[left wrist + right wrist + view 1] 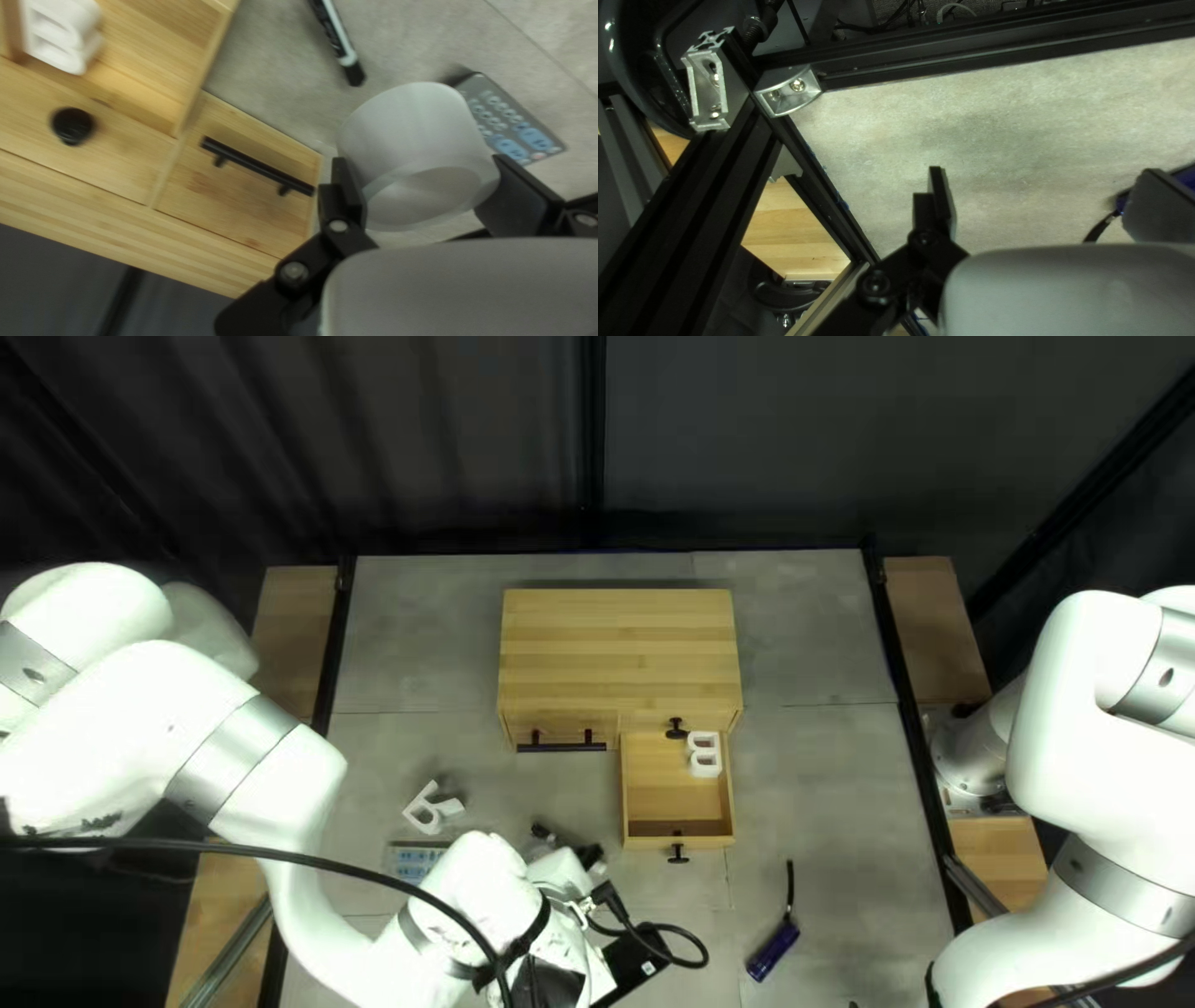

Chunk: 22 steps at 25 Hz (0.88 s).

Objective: Open drawers and place objects into drawer and close

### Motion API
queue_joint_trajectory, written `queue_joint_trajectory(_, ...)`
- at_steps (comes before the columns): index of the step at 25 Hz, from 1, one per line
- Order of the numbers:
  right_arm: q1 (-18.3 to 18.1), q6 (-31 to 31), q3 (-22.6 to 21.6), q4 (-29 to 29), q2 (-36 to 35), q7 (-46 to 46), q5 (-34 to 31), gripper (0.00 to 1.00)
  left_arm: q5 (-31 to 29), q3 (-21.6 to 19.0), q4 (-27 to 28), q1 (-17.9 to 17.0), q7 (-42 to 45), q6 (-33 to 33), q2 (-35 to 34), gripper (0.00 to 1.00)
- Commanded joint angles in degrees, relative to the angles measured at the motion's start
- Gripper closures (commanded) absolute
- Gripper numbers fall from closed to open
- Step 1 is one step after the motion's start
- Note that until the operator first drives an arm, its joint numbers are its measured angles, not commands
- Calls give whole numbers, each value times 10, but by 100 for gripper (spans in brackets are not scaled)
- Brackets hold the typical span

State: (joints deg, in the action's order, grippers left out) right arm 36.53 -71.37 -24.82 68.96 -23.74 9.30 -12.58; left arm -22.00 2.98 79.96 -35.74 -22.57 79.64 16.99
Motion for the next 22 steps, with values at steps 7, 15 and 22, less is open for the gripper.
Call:
queue_joint_trajectory(7, 0, 0, 0, 0, 0, 0, 0, 0, -50, 4, 14, 24, -122, -67, 37, 100)
queue_joint_trajectory(15, 0, 0, 0, 0, 0, 0, 0, 0, -68, 12, 2, 51, -190, -105, 46, 100)
queue_joint_trajectory(22, 0, 0, 0, 0, 0, 0, 0, 0, -64, 19, 19, 72, -231, -108, 62, 100)
